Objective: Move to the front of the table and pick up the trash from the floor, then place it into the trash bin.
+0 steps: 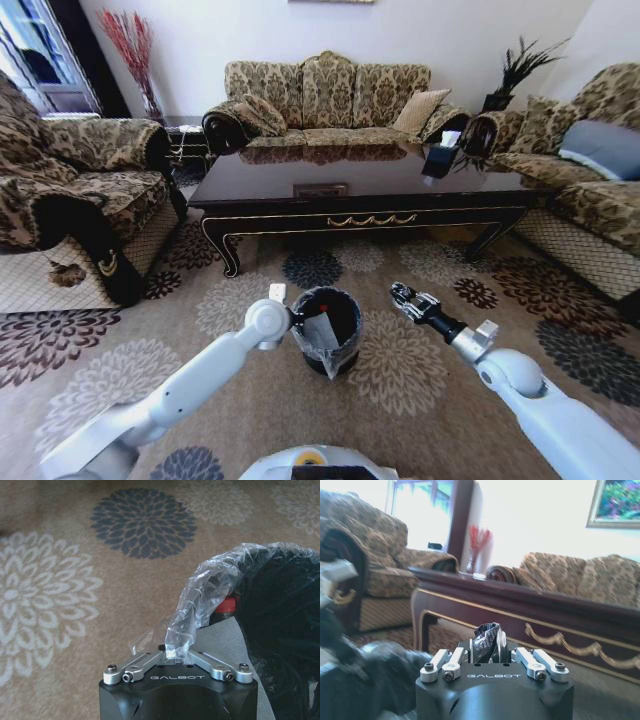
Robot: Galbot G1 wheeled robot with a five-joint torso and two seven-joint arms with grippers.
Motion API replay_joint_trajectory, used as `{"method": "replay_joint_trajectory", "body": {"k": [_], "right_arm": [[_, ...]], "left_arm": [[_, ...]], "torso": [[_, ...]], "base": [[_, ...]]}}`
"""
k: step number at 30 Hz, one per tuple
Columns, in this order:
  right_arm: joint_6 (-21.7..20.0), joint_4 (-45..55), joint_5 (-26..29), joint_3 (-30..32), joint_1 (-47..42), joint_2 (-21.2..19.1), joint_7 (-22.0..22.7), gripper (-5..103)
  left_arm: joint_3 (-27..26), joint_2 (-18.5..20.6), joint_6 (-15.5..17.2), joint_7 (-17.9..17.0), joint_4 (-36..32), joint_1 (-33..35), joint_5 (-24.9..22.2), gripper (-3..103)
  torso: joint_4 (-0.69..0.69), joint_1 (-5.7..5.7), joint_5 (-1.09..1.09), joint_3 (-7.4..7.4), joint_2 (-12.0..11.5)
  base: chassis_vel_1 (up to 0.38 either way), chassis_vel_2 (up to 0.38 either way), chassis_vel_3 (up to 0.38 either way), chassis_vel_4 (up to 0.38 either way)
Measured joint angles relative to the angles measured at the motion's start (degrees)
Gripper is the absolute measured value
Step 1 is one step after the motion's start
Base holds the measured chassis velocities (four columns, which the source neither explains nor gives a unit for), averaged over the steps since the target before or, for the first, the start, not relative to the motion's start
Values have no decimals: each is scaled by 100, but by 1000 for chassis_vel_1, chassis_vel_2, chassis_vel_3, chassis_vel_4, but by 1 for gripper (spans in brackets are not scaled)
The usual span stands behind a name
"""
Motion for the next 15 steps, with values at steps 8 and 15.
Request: {"method": "replay_joint_trajectory", "body": {"k": [8,15], "right_arm": [[-63,911,-104,138,-442,156,49,32],[-63,909,-343,55,-672,351,86,32]], "left_arm": [[338,-433,-61,-38,288,-389,6,0],[724,-973,-95,-207,446,-729,-15,0]], "torso": [[0,0,0,0,0],[-2,0,1,0,0]], "base": [[0,0,0,0],[0,0,0,0]]}}
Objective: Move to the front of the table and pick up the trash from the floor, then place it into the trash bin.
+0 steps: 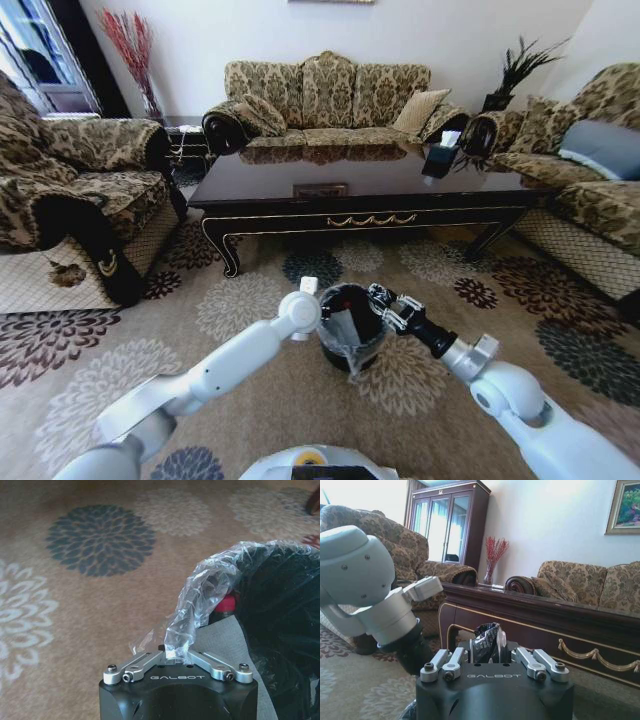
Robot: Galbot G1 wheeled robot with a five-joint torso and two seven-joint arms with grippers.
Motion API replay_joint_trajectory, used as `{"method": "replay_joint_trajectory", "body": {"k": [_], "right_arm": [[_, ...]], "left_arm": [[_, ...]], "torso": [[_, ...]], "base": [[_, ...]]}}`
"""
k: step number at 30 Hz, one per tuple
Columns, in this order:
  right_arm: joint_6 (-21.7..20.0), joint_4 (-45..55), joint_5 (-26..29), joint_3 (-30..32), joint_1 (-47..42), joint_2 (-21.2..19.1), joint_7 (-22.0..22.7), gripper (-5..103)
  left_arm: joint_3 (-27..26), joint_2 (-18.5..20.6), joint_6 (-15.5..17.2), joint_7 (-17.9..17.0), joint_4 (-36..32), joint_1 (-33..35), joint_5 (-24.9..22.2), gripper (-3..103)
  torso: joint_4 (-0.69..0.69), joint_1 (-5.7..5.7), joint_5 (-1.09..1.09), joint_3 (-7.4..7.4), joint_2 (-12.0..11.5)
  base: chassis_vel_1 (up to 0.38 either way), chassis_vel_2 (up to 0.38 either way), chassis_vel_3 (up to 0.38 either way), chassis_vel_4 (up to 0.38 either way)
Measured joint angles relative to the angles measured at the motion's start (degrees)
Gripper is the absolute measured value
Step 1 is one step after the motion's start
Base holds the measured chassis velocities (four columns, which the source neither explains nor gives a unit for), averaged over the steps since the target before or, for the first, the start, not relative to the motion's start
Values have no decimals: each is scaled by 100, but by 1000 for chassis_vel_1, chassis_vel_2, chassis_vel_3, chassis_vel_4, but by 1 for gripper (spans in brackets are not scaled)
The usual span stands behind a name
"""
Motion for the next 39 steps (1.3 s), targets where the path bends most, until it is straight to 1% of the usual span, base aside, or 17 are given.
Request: {"method": "replay_joint_trajectory", "body": {"k": [3,4,11,12,15,16,19,21,24,25,27,28,29,30,32,35,39], "right_arm": [[9,-23,-19,4,-50,32,4,32],[16,-53,-34,10,-63,47,10,32],[26,-213,-61,8,-51,57,82,32],[23,-216,-63,4,-50,54,99,28],[7,-172,-74,-7,-64,55,106,44],[7,-172,-74,-7,-64,55,106,44],[0,-140,-83,-6,-108,57,105,61],[-1,-129,-84,-4,-119,58,105,61],[-1,-102,-92,4,-144,62,99,77],[-1,-102,-92,4,-144,62,99,77],[-1,-91,-98,11,-163,71,95,88],[-2,-85,-98,15,-169,78,95,88],[-2,-77,-98,22,-175,88,96,93],[-2,-77,-98,22,-175,88,96,93],[-2,-56,-94,43,-194,133,106,99],[-1,-21,-79,81,-244,180,127,100],[12,37,-68,172,-358,252,131,100]], "left_arm": [[51,-23,-6,-34,-34,-37,-22,0],[100,-6,-17,-60,-105,-40,-31,0],[146,111,-20,-117,-363,95,-42,0],[139,157,-20,-125,-394,130,-42,0],[96,239,-20,-132,-425,182,-39,0],[96,239,-20,-132,-425,182,-39,0],[62,253,-20,-135,-463,252,-36,0],[59,254,-20,-136,-466,270,-34,0],[49,269,-20,-140,-466,306,-23,0],[49,269,-20,-140,-466,306,-23,0],[22,290,-18,-140,-468,313,-20,0],[-1,309,-18,-140,-474,316,-20,0],[-29,341,-17,-140,-486,323,-20,0],[-29,341,-17,-140,-486,323,-20,0],[-99,445,-25,-190,-565,371,-18,0],[-188,550,-43,-216,-625,432,-12,0],[-509,707,-56,-249,-635,687,17,0]], "torso": [[1,0,0,0,0],[3,0,-1,0,0],[3,0,-1,0,0],[2,0,-1,0,0],[3,0,-1,0,0],[3,0,-1,0,0],[2,0,-1,0,0],[1,0,-1,0,0],[2,0,-1,0,0],[2,0,-1,0,0],[2,0,-2,0,0],[1,0,-2,0,0],[1,0,-2,0,0],[1,0,-2,0,0],[3,0,-2,1,0],[3,0,-2,0,0],[3,0,-2,0,0]], "base": [[0,0,0,0],[0,0,0,0],[0,0,0,0],[0,0,0,0],[0,0,0,0],[0,0,0,0],[0,0,0,0],[0,0,0,0],[0,0,0,0],[0,0,0,0],[0,0,0,0],[0,0,0,0],[0,0,0,0],[0,0,0,0],[0,0,0,0],[0,0,0,0],[0,0,0,0]]}}
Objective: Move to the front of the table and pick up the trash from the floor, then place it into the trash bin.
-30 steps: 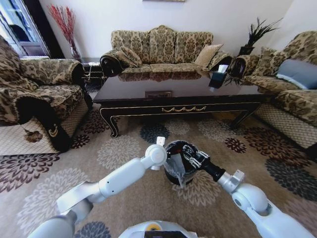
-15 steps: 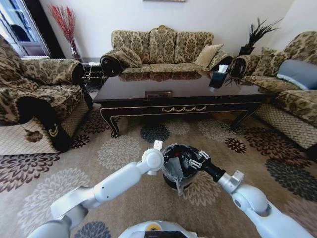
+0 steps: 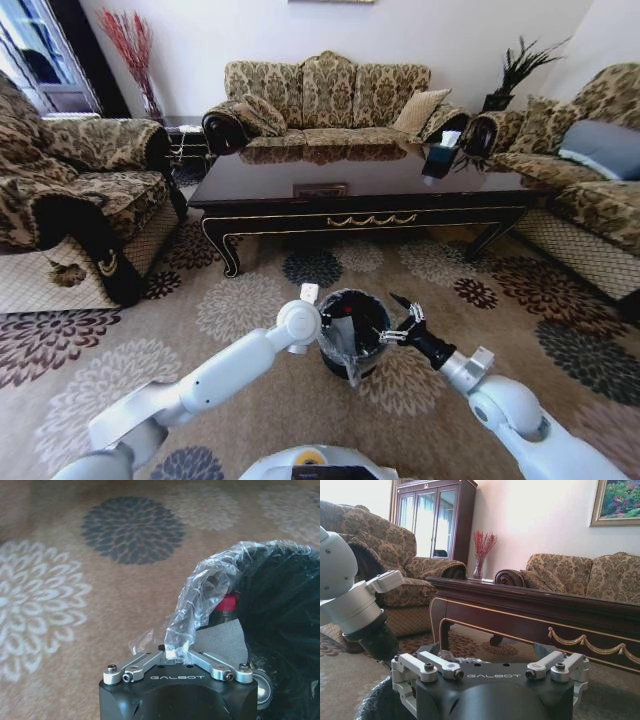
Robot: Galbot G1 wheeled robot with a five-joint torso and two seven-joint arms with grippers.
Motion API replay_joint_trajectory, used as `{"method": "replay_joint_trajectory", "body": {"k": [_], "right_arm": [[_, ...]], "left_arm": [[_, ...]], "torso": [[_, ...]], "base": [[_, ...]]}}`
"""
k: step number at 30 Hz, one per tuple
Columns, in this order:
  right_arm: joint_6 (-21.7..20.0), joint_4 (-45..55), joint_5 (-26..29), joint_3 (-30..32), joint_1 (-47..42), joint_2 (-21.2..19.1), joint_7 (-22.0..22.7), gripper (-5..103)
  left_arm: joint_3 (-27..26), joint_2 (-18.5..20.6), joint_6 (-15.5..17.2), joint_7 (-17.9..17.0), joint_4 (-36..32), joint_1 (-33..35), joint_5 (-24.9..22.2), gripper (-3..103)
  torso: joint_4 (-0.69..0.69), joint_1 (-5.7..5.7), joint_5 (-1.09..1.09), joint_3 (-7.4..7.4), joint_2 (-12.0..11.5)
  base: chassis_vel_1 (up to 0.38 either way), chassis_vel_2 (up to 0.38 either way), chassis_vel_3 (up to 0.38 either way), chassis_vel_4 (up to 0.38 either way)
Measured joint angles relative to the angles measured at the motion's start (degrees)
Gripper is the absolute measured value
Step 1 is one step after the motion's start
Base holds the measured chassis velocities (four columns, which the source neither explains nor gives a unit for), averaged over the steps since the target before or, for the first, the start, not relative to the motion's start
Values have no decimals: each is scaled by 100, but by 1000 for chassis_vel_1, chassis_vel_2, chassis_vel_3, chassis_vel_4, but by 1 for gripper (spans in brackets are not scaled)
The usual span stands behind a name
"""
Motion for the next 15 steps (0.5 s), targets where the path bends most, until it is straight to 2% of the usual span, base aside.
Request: {"method": "replay_joint_trajectory", "body": {"k": [6,15], "right_arm": [[35,22,-17,53,-115,65,-11,100],[62,19,-76,44,-194,129,-27,100]], "left_arm": [[-437,65,9,0,146,460,123,0],[-648,125,75,30,338,819,319,0]], "torso": [[0,0,0,0,0],[-1,0,0,0,0]], "base": [[0,0,0,0],[0,0,0,0]]}}
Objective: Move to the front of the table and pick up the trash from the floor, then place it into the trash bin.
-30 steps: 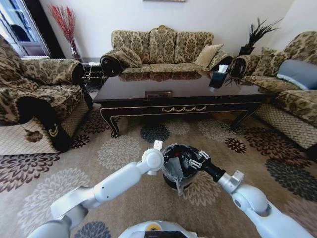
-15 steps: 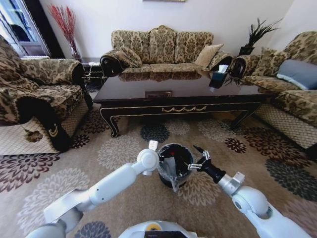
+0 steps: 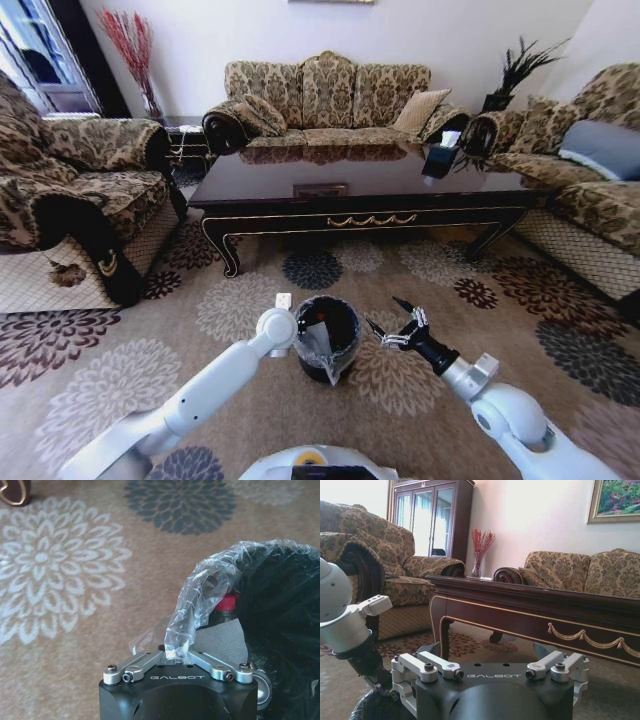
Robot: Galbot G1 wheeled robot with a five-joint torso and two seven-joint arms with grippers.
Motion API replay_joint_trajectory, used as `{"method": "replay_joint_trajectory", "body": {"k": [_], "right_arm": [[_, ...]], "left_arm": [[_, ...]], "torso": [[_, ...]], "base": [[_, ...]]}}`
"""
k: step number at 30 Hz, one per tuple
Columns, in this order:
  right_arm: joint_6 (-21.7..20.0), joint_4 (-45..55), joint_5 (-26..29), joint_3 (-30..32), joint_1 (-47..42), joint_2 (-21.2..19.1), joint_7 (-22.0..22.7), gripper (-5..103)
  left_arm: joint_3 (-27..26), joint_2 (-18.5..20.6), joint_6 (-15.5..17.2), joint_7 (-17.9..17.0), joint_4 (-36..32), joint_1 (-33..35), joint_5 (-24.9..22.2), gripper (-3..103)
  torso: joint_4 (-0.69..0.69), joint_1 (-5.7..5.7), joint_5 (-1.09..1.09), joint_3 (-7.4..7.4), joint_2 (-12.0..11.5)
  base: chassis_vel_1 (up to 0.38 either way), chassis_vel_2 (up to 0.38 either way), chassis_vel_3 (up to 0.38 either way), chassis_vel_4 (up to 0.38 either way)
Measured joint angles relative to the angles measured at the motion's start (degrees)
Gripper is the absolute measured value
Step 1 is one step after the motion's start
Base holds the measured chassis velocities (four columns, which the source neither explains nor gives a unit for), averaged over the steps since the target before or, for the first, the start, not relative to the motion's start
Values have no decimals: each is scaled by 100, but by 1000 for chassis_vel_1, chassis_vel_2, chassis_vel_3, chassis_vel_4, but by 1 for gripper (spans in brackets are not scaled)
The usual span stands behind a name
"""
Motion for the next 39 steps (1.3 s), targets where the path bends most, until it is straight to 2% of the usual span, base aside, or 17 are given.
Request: {"method": "replay_joint_trajectory", "body": {"k": [16,17,20,21,23,26,27,28,29,32,33,34,35,36,37,38,39], "right_arm": [[41,-70,-53,-59,-8,27,-93,100],[43,-83,-52,-59,9,23,-106,100],[43,-102,-49,-60,33,11,-112,100],[43,-110,-43,-60,48,-1,-113,100],[43,-110,-39,-60,51,-3,-114,100],[42,-110,-24,-56,54,5,-113,100],[42,-110,-24,-56,54,5,-113,100],[41,-110,-21,-53,50,9,-111,100],[40,-109,-13,-48,48,12,-110,100],[-67,-94,123,-10,76,34,70,100],[-67,-94,123,-10,76,34,70,100],[-112,-92,171,-7,107,49,179,100],[-152,-86,211,-7,130,65,273,100],[-241,-61,300,-12,179,133,458,100],[-241,-61,300,-12,179,133,458,100],[-327,-23,360,-14,206,192,556,100],[-426,25,401,-10,217,241,646,100]], "left_arm": [[-181,101,118,9,-29,350,212,0],[-197,105,128,-3,-60,350,214,6],[-195,128,153,0,-117,349,216,11],[-195,155,167,0,-182,349,220,22],[-205,169,170,0,-229,352,222,22],[-282,220,177,0,-401,393,225,38],[-282,220,177,0,-401,393,225,38],[-330,247,183,0,-470,417,228,43],[-388,268,186,0,-531,447,229,43],[-754,422,195,53,-905,726,337,60],[-754,422,195,53,-905,726,337,60],[-869,507,197,176,-1039,863,545,66],[-980,587,197,318,-1148,996,767,66],[-1246,758,197,635,-1351,1325,1239,77],[-1246,758,197,635,-1351,1325,1239,77],[-1422,868,176,778,-1462,1533,1452,82],[-1537,945,151,848,-1523,1654,1553,82]], "torso": [[-1,0,0,0,0],[0,0,1,0,0],[0,0,1,0,0],[1,0,1,0,0],[1,0,1,0,0],[0,0,1,0,0],[0,0,1,0,0],[0,0,1,0,0],[0,0,1,0,0],[0,0,1,0,0],[0,0,1,0,0],[0,0,0,0,0],[0,0,0,0,0],[1,0,0,0,0],[1,0,0,0,0],[2,0,0,0,0],[4,0,0,0,0]], "base": [[0,0,0,0],[0,0,0,0],[0,0,0,0],[0,0,0,0],[0,0,0,0],[0,0,0,0],[0,0,0,0],[0,0,0,0],[0,0,0,0],[0,0,0,0],[0,0,0,0],[0,0,0,0],[0,0,0,0],[0,0,0,0],[0,0,0,0],[0,0,0,0],[0,0,0,0]]}}
